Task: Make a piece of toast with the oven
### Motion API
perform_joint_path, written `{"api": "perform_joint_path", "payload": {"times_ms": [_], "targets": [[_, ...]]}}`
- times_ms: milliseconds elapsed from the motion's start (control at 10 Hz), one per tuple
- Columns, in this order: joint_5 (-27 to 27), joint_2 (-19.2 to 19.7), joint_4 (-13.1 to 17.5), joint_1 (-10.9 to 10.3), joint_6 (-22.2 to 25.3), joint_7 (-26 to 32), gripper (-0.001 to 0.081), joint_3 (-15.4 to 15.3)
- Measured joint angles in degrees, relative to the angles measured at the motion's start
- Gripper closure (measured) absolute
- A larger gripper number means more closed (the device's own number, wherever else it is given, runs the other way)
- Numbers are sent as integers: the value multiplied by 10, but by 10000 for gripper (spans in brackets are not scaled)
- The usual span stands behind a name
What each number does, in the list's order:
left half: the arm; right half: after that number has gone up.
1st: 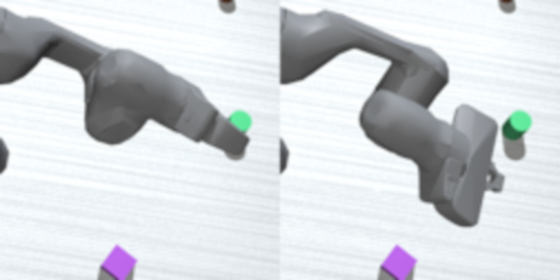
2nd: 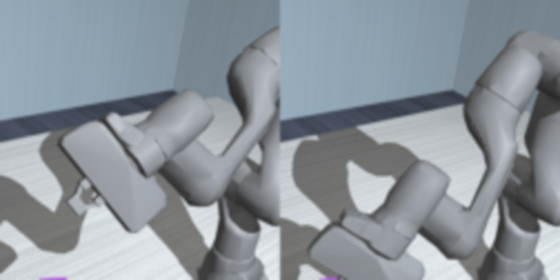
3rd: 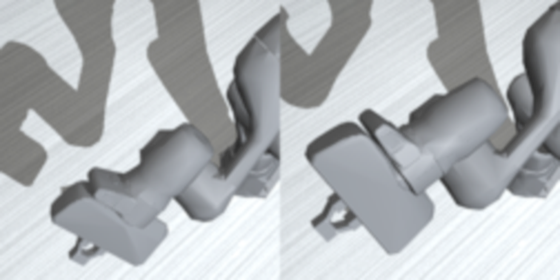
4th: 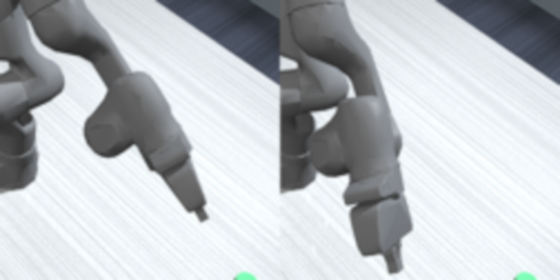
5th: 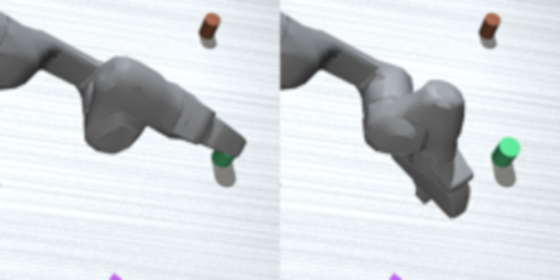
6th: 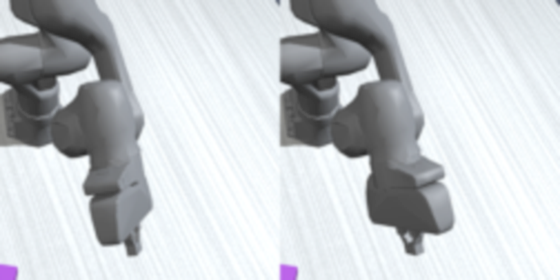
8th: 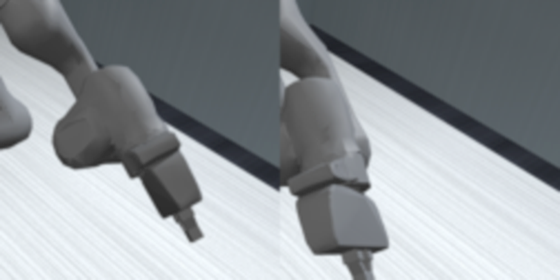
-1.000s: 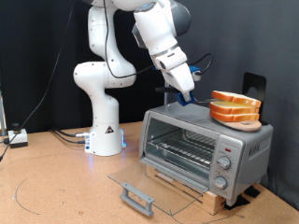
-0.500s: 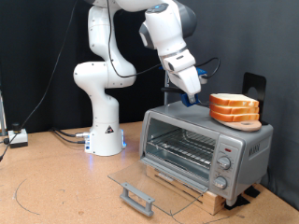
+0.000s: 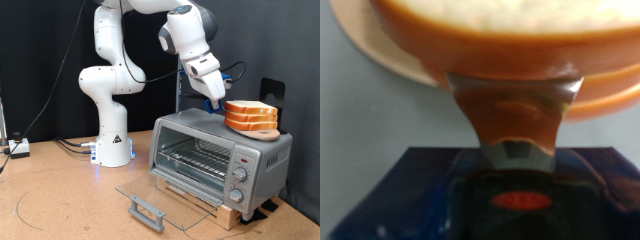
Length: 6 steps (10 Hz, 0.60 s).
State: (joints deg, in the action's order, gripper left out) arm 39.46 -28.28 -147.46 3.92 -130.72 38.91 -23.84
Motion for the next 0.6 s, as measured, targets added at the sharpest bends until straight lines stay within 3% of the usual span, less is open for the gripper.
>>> {"api": "perform_joint_path", "payload": {"times_ms": [300,600], "targets": [[64,-7,-9,-6,-30,38,412,9],[94,-31,-19,-7,-1,78,412,48]]}}
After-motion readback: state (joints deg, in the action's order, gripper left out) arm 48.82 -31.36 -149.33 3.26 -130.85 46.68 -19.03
